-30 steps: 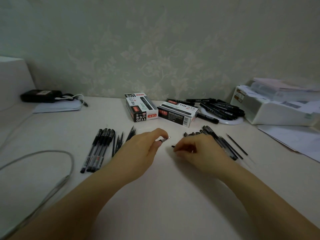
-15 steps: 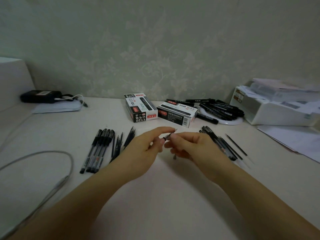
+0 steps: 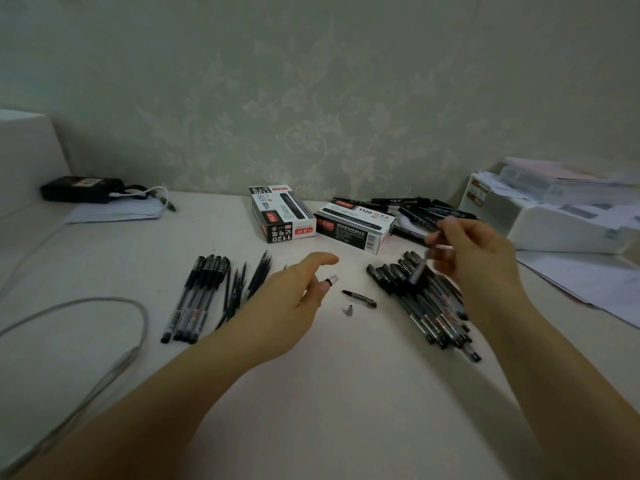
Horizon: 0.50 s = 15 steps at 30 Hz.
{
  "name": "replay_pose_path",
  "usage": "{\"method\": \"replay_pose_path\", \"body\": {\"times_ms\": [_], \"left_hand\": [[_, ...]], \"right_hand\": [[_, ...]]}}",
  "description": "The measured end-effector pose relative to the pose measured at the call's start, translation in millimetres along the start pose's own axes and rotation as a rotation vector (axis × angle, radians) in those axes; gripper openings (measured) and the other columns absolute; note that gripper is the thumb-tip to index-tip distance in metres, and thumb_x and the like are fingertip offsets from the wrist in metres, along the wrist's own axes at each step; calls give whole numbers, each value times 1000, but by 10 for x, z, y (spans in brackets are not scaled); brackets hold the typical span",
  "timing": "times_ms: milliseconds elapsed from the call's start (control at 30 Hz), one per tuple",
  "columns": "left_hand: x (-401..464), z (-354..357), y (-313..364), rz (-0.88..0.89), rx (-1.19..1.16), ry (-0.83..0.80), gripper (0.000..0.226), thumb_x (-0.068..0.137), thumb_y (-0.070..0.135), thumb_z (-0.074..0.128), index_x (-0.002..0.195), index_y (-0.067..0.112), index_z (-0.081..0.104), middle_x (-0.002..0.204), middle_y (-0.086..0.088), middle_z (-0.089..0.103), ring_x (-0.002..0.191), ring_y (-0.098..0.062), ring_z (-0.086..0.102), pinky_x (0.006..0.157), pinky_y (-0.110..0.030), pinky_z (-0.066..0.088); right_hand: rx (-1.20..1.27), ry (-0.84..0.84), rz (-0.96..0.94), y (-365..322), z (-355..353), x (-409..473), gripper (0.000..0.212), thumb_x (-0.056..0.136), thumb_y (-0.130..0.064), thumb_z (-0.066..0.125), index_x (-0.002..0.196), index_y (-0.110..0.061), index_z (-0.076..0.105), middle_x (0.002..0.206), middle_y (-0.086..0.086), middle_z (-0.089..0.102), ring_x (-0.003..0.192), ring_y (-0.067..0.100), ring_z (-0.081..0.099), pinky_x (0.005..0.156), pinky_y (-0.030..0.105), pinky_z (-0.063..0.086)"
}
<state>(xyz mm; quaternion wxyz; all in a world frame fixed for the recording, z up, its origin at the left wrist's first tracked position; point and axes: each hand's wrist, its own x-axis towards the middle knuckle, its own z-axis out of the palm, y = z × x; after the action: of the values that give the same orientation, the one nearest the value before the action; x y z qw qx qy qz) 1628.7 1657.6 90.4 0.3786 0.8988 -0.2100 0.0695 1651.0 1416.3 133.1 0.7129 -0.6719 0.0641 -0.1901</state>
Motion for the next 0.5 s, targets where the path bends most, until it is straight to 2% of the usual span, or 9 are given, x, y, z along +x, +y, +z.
{"method": "replay_pose_path", "body": {"times_ms": [100, 200, 367, 500], "left_hand": [[-1, 0, -12, -9, 18, 12, 34, 101, 32, 37, 133, 43, 40, 86, 14, 54, 76, 4, 50, 61, -12, 35], [-1, 6, -14, -12, 32, 16, 33, 101, 33, 37, 132, 43, 42, 86, 15, 54, 79, 3, 51, 62, -12, 35], [-4, 15, -12, -2, 42, 17, 32, 101, 33, 37, 131, 42, 44, 87, 14, 55, 75, 0, 53, 61, -12, 36], [4, 9, -15, 6, 58, 32, 31, 101, 33, 37, 131, 42, 44, 86, 15, 55, 75, 1, 52, 61, -11, 37]], "right_hand": [[-556, 40, -207, 95, -182, 117, 13, 96, -28, 62, 89, -22, 71, 69, -4, 70, 62, 11, 66, 61, 23, 51], [-886, 45, -296, 229, -278, 179, 13, 93, -26, 67, 87, -17, 74, 70, -6, 67, 65, 9, 61, 59, 19, 41], [-1173, 37, -256, 342, -322, 229, 17, 91, -26, 68, 91, -12, 77, 78, 9, 71, 71, 24, 64, 72, 36, 55], [-1246, 12, -209, 373, -337, 251, 18, 92, -27, 66, 91, -13, 76, 81, 9, 71, 72, 25, 64, 70, 35, 54]]}}
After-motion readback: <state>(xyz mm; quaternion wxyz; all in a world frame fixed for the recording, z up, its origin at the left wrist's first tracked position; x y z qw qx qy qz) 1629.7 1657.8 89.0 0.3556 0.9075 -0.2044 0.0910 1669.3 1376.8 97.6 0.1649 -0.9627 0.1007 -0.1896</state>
